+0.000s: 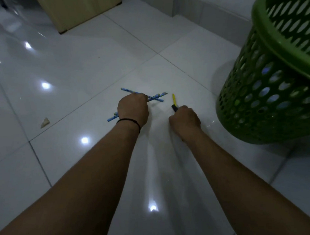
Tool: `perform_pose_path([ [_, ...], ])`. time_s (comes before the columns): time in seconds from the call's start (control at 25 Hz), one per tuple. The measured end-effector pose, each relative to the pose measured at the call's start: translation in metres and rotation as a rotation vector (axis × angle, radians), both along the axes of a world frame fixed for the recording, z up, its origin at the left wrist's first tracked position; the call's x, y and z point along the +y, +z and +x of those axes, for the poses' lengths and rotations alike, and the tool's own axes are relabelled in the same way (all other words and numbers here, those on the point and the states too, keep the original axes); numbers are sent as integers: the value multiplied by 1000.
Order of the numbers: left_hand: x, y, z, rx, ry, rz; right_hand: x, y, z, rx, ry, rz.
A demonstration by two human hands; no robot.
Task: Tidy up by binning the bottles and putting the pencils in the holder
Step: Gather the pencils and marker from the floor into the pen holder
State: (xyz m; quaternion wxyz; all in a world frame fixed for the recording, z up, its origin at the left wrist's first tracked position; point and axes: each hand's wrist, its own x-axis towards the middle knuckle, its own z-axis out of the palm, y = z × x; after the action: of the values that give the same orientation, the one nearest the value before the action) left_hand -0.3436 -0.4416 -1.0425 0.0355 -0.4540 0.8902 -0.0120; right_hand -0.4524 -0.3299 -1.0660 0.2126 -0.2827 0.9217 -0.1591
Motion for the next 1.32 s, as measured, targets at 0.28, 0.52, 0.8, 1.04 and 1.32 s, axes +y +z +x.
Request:
perform_pose_path([
  [0.28, -17, -17, -22, -153, -154, 0, -1, -12, -3, 101, 208, 3],
  [0.52, -11, -12, -5, -146, -154, -27, -4, -13, -5, 126, 206, -5],
  [0.8, -1, -8, 41, 240, 169, 282, -2, -1, -2, -15, 88, 41],
  [1.04, 19, 22, 72, 953, 512, 859, 16, 15, 54, -624, -76, -354],
  [1.32, 63, 54, 121, 1138, 628, 1364, 44, 86, 140, -942, -53, -622],
])
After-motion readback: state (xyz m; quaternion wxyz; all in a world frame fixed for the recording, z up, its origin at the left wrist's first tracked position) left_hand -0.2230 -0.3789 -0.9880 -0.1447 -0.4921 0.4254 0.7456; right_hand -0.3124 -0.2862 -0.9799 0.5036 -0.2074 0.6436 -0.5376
